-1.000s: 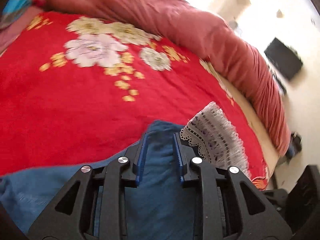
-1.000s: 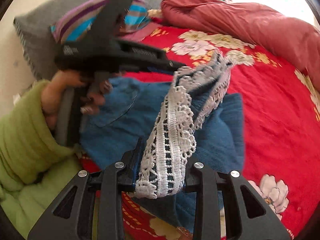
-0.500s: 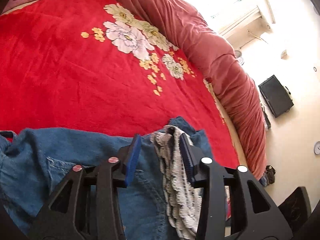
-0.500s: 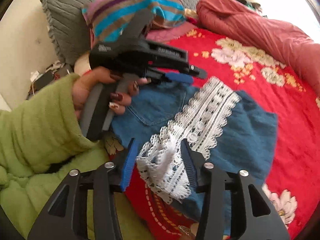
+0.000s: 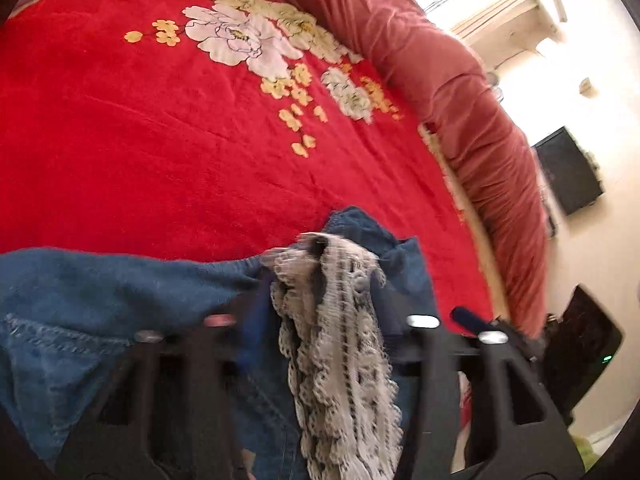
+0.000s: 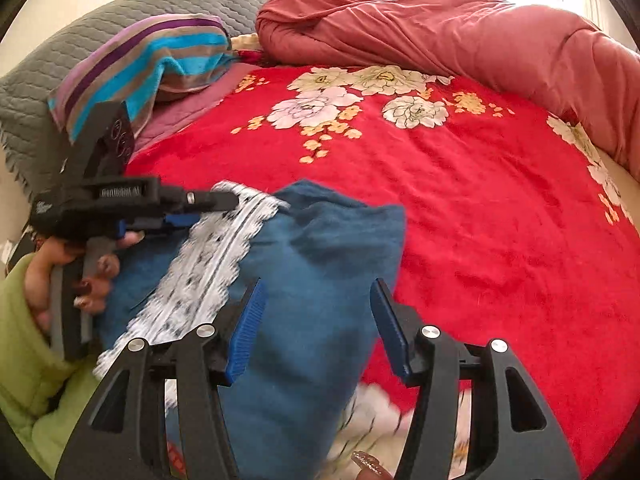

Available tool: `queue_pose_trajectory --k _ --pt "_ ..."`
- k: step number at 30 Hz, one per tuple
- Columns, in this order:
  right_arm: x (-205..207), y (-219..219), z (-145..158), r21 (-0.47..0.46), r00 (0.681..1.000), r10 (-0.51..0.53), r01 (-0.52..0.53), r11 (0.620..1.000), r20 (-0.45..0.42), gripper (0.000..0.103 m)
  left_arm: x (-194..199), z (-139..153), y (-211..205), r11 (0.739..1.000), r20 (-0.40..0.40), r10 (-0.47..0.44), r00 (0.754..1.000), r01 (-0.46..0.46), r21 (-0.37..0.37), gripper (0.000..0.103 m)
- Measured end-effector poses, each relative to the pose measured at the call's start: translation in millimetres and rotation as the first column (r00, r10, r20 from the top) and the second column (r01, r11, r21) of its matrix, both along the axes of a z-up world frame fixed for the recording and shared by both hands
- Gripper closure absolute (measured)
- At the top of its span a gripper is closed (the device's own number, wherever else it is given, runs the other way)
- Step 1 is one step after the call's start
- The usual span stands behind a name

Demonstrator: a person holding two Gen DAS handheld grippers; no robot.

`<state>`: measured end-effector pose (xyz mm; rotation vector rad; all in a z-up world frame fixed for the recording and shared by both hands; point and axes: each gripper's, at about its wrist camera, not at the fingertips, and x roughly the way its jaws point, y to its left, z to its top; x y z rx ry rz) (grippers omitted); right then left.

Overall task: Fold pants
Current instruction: 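Fold the lace leg over onto the other leg with both grippers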

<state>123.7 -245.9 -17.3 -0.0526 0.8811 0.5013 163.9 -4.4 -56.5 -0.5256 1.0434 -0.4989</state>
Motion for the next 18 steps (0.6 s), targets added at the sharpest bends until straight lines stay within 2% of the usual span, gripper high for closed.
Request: queue_pose_trajectory --k 2,5,7,8,11,14,18 --pt "10.9 6.2 -4.3 -0.011 1.0 0.015 -0.015 1.0 0.008 0.05 2.6 3.1 -6.8 1.0 0.01 -0.001 1.0 0.001 0.01 0.092" --pt "24.1 11.1 -11.8 -0.044 1.0 0.022 -0.022 0.999 0.017 0.05 -1.6 25.6 -13.6 0.999 0.11 -0.031 0.993 0.029 0.02 0.092" --pt "34.6 14.5 -20.7 -0.076 1.0 0.012 -0.011 0.997 0.003 0.05 -3.7 36.9 -14.7 0.998 0.167 -0.043 0.985 0.035 0.049 0.092" --pt "36.4 14.7 -24.4 -0.095 1.0 0.001 -0.001 0.996 0.0 0.05 -3.2 37.6 -12.4 0.996 0.176 -0.038 0.984 0.023 0.087 0.091" --pt "36.0 16.5 -35.4 -0.136 1.0 -0.001 0.0 0.991 -0.002 0.05 6.1 16.3 0.4 0.99 0.102 0.012 0.995 -0.026 0.137 0.087" --pt "30.0 19.8 -38.9 -0.18 1.0 0.01 -0.004 0.984 0.029 0.045 9.8 -1.7 10.8 0.994 0.058 0.039 0.998 -0.044 0.1 0.076" --pt "25.5 9.9 -32.4 -0.128 1.0 -0.008 0.01 0.992 0.015 0.04 1.9 5.5 16.0 0.995 0.075 0.037 0.996 -0.044 0.094 0.075"
